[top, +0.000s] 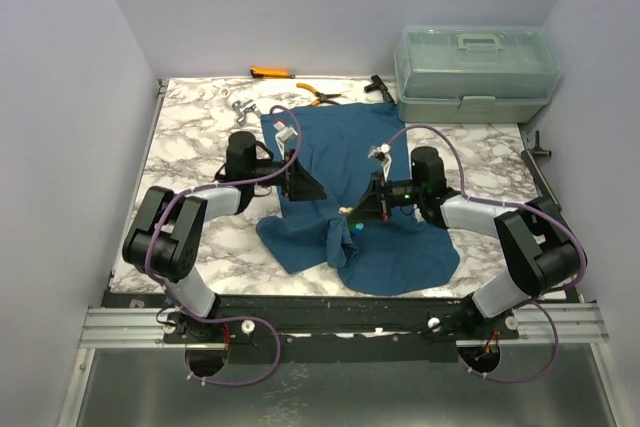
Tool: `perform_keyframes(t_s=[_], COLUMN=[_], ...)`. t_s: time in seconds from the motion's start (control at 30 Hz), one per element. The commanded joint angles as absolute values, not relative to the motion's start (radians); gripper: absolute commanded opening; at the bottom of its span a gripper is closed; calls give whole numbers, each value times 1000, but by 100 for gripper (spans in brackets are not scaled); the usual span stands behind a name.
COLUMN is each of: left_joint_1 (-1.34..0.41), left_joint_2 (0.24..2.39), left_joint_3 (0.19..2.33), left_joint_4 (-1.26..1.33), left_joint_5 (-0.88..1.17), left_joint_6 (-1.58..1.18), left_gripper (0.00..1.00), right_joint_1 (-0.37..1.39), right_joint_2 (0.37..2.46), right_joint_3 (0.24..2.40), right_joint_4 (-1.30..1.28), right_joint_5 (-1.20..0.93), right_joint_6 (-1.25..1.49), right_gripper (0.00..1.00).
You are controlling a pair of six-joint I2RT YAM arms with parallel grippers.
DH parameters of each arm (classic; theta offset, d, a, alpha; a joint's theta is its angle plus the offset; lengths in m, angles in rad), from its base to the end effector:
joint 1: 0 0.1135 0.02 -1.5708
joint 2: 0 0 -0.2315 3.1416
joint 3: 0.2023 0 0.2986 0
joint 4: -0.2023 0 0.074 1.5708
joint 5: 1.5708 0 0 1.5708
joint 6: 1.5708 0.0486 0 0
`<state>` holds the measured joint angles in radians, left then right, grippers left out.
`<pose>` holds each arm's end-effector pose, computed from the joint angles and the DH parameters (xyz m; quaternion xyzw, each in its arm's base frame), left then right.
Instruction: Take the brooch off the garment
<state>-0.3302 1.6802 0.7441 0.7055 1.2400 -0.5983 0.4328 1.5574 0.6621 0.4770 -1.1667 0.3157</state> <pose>0.3204 -0.1584 0.1231 0.2724 0.6804 -0.6335 0.2481 0.2824 0.1797 0.1164 -0.3406 0.6811 0.5962 0.2544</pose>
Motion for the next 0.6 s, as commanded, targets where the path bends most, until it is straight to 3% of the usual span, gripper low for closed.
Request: perform_keyframes(t_s=[0.0, 0.03, 0.2, 0.33, 0.43, 0.57], left_joint_1=[-265, -255, -224, -175, -189, -234], left_joint_2=[1566, 1548, 1511, 1477, 1490, 1484], left_joint_3=[763, 776, 886, 853, 876, 863], left_joint_4=[512, 404, 43, 147, 163, 161], left_joint_5=[1138, 1103, 771, 801, 967, 1031], left_joint_6=[-449, -391, -356, -455, -457, -437], left_gripper=[89, 98, 99, 99, 99, 99], right_joint_1=[430, 428, 420, 418, 418, 419], right_joint_2=[1540, 1543, 1558, 1581, 1607, 1656], right_joint_3=[614, 602, 552, 526, 514, 500], right_joint_4=[705, 743, 885, 981, 1066, 1211], right_joint_5=[-1130, -1123, -1080, -1032, -1015, -1022], right_joint_6=[504, 544, 666, 744, 821, 923], right_gripper=[0, 0, 1, 1, 1, 1])
